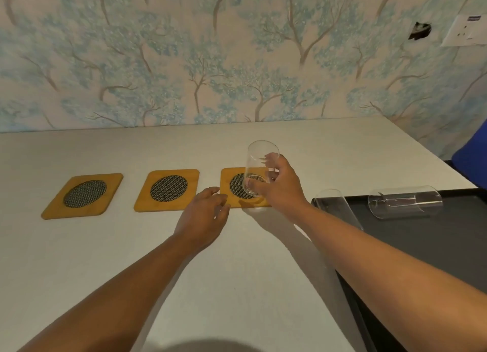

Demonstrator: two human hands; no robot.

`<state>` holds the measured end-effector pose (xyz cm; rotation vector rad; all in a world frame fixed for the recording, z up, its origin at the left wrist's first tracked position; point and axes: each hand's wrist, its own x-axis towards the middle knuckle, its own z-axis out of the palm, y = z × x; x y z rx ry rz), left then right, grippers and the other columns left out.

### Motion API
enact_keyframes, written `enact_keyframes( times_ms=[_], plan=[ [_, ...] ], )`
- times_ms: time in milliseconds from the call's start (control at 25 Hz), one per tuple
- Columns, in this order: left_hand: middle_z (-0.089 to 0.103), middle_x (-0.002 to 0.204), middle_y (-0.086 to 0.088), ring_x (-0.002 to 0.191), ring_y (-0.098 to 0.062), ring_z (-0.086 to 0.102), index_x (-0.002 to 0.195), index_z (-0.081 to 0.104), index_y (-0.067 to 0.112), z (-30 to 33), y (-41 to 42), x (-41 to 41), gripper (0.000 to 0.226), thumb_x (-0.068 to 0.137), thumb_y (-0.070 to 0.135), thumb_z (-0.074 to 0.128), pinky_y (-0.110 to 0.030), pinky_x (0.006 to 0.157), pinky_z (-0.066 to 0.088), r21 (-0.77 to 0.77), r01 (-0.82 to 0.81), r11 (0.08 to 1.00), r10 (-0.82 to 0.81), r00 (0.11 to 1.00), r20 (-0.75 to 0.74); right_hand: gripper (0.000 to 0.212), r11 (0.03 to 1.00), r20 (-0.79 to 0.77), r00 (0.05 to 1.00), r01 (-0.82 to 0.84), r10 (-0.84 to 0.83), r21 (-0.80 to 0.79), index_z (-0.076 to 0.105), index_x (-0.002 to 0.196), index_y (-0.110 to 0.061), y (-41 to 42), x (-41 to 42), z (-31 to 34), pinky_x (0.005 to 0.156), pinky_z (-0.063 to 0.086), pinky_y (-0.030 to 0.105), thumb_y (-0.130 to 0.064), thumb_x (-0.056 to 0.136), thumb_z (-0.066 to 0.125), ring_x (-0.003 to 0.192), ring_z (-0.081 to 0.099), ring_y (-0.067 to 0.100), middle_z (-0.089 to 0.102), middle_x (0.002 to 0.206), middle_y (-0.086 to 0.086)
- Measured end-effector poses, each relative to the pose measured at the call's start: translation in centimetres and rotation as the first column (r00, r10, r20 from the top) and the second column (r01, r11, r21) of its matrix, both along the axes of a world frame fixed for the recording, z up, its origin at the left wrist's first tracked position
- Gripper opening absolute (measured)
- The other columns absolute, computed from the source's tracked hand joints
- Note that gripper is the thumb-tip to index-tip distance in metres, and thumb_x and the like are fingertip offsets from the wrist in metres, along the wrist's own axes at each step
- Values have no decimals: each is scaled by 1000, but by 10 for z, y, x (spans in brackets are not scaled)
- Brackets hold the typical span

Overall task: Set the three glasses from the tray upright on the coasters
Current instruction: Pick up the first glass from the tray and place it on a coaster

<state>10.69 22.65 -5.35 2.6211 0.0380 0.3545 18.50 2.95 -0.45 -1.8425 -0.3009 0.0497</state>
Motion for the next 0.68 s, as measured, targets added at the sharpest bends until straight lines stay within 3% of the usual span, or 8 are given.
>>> enact_keyframes(
  times_ms=[160,320,680],
  plan=[
    [59,141,-11,131,-24,52,126,68,18,-12,10,13,34,100,35,53,-32,102,42,-23,-16,1000,16,1000,6,85,999,-41,999,32,-33,-38,41,148,-25,26,28,-16,106,48,40,-29,77,87,136,50,22,51,150,3],
    [65,133,-8,125,-20,57,125,69,17,-19,13,16,34,100,34,55,-25,97,41,-38,8,999,-6,999,44,88,993,-26,999,44,-47,-114,41,148,-24,38,44,-27,105,50,41,-33,75,88,130,56,23,55,145,5],
    [69,127,-3,121,-16,58,124,69,16,-22,15,18,34,100,36,55,-22,94,41,-35,19,999,-16,997,78,90,989,-37,998,39,-44,-140,37,152,-22,40,45,-33,105,48,35,-33,78,86,132,54,22,53,147,6]
  ],
)
